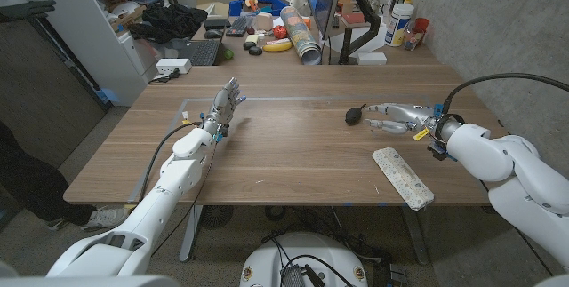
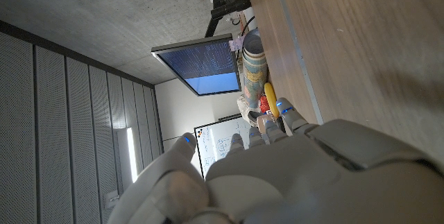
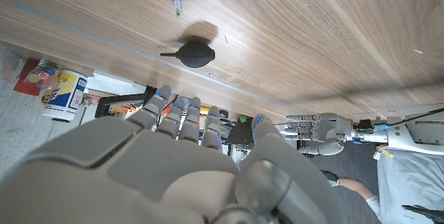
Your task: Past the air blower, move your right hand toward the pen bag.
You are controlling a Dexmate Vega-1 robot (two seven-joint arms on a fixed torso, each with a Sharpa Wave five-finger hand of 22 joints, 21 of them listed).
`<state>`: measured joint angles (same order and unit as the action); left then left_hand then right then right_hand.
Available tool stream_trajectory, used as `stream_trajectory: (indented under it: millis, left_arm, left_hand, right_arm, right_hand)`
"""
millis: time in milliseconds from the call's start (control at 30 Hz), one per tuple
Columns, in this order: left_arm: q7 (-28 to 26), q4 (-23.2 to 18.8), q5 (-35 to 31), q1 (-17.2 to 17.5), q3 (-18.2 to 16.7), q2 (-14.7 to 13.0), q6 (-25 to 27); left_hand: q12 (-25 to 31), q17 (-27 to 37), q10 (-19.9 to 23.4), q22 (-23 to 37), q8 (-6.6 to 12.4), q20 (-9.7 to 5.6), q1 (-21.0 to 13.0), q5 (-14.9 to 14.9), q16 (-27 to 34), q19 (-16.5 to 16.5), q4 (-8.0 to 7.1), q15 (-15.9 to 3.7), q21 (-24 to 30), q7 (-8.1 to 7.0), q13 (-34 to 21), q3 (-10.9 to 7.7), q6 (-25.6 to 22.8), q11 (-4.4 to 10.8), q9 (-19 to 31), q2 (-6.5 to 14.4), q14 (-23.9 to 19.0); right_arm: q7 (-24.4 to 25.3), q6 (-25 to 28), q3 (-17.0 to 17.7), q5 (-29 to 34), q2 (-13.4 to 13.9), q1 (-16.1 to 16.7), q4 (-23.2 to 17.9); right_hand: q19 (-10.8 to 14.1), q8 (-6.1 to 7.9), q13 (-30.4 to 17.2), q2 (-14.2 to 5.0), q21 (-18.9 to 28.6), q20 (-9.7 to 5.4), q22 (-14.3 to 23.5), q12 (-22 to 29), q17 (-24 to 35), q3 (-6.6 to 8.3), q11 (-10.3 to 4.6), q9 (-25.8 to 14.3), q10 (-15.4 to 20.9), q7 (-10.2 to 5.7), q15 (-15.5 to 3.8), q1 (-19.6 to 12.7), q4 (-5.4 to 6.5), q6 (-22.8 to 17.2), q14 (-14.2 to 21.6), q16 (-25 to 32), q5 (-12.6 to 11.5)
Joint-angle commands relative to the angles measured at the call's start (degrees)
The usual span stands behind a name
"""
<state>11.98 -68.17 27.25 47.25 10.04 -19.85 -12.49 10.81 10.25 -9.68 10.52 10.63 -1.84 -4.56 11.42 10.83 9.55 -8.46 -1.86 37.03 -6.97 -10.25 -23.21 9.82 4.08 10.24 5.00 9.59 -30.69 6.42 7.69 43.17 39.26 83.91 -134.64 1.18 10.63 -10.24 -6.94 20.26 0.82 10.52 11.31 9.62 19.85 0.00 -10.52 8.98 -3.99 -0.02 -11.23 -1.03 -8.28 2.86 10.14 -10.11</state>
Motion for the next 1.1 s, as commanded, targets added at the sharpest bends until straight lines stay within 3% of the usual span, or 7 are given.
stream_trajectory:
  millis: [33,1100]
  left_arm:
    - [-0.05,-0.17,-0.05,0.10,0.01,-0.07,0.20]
    - [0.22,0.74,0.02,-0.02,-0.27,-0.18,0.31]
  left_hand:
    - [0.22,0.13,-0.91,0.29,0.16,-0.54,0.07,0.44,0.12,4.69,0.08,-0.46,-0.03,-0.27,-0.11,0.27,2.25,-0.28,0.21,0.62,2.97]
    - [0.24,0.13,-0.89,0.31,0.17,-0.53,0.05,0.44,0.14,4.59,0.05,-0.44,-0.30,-0.24,-0.11,0.42,2.25,-0.29,0.22,0.71,2.92]
  right_arm:
    - [-0.33,0.86,-0.66,-0.11,0.56,0.05,0.35]
    - [-1.14,3.84,-3.43,-0.51,2.69,-1.00,1.48]
  right_hand:
    - [0.65,0.13,-0.20,0.30,-0.20,-0.08,0.18,0.33,0.10,0.11,0.04,-0.13,-0.04,-0.16,0.05,-0.68,-0.41,0.31,-0.07,0.06,-0.06]
    - [0.82,0.16,-0.20,0.28,-0.64,-0.16,0.20,0.40,0.11,0.08,-0.17,-0.14,-0.07,-0.10,-0.02,-1.20,-1.04,0.52,-0.15,0.06,-0.05]
